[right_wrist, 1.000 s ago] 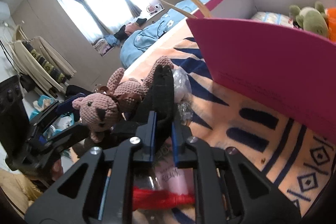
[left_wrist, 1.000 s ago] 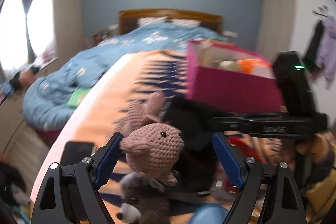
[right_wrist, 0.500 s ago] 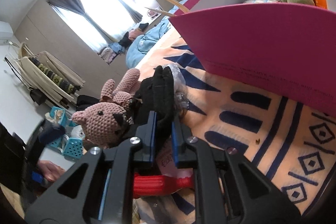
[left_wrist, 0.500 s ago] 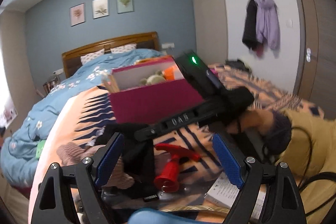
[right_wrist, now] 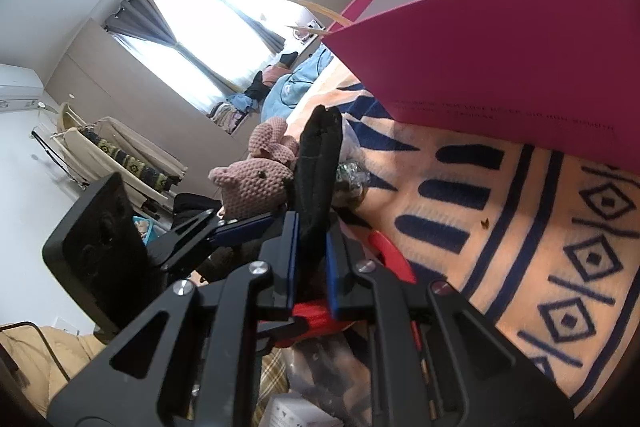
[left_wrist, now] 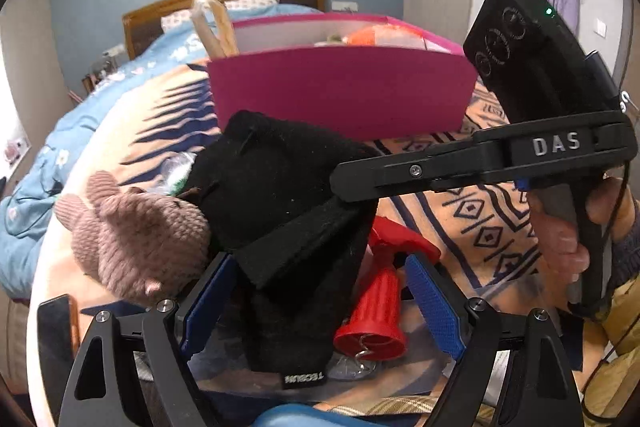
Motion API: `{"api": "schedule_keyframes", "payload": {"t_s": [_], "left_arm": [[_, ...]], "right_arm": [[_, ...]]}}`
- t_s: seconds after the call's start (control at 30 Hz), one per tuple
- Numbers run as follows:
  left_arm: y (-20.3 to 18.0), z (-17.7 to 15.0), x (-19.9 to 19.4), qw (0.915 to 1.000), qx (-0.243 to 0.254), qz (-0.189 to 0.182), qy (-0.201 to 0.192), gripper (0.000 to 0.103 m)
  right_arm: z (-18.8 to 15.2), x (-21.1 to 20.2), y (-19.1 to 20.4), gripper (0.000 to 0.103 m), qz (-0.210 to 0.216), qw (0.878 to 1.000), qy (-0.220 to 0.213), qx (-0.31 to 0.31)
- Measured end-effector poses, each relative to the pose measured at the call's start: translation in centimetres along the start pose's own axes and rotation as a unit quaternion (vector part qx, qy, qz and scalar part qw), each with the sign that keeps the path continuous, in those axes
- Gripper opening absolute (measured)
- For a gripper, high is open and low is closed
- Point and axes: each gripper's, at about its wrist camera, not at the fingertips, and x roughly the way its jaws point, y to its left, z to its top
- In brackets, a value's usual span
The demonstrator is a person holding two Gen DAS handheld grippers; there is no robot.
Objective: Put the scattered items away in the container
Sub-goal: 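Lift the black cloth bag with the right tool toward the magenta box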
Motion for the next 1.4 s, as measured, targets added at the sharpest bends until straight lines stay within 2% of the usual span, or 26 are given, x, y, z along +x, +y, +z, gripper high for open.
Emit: {"api": "schedule_keyframes", "payload": {"t_s": [0.27,0.3,0.33,0.4,0.43,0.57,0.8,1.0,1.03,1.07,1.13,1.27,1.4], "left_arm": [[1.2,-0.2,0.9,0.9997,-0.016,-0.004,0.016,0.047],[1.3,-0.4,0.9,0.9997,-0.015,-0.006,0.016,0.038],[1.3,-0.4,0.9,0.9997,-0.013,-0.010,0.016,0.030],[1.2,-0.5,0.9,0.9997,-0.007,-0.015,0.017,0.021],[1.1,-0.5,0.9,0.9997,-0.004,-0.017,0.017,0.021],[0.7,-0.4,0.5,0.9992,0.000,-0.037,0.012,0.019],[0.3,-0.3,-0.2,0.9986,-0.008,-0.051,0.005,0.018],[0.4,-0.2,-0.3,0.9985,0.000,-0.055,0.000,0.019],[0.4,-0.2,-0.3,0.9985,0.003,-0.055,0.001,0.019],[0.4,-0.2,-0.3,0.9986,0.003,-0.054,0.002,0.019],[0.4,-0.2,-0.3,0.9987,0.004,-0.051,0.004,0.019],[0.4,-0.1,-0.5,0.9990,0.004,-0.044,-0.001,0.019],[0.4,0.5,-0.9,0.9994,0.004,-0.033,-0.005,0.019]], "right_arm": [[-0.5,-0.7,0.1,0.015,0.014,1.000,0.007,0.008],[-0.6,-0.7,0.1,0.015,0.014,1.000,0.008,0.008],[-0.6,-0.8,0.1,0.020,0.012,1.000,0.010,0.007],[-0.3,-1.1,-0.4,0.025,0.008,1.000,0.008,0.012],[-0.1,-1.2,-0.6,0.028,0.006,1.000,0.005,0.017],[0.5,-0.8,-1.7,0.054,0.012,0.999,0.010,0.035],[1.0,0.4,-2.9,0.055,0.033,0.997,0.020,0.062],[1.8,1.3,-2.7,0.055,0.039,0.997,0.030,0.061],[1.9,1.4,-2.6,0.052,0.037,0.997,0.032,0.058],[1.9,1.5,-2.4,0.035,0.035,0.998,0.033,0.050],[1.7,1.4,-1.9,0.016,0.032,0.998,0.033,0.037],[1.4,0.6,-1.2,0.011,0.021,0.999,0.024,0.018],[1.2,-0.7,-0.9,0.010,0.018,1.000,0.011,0.011]]}}
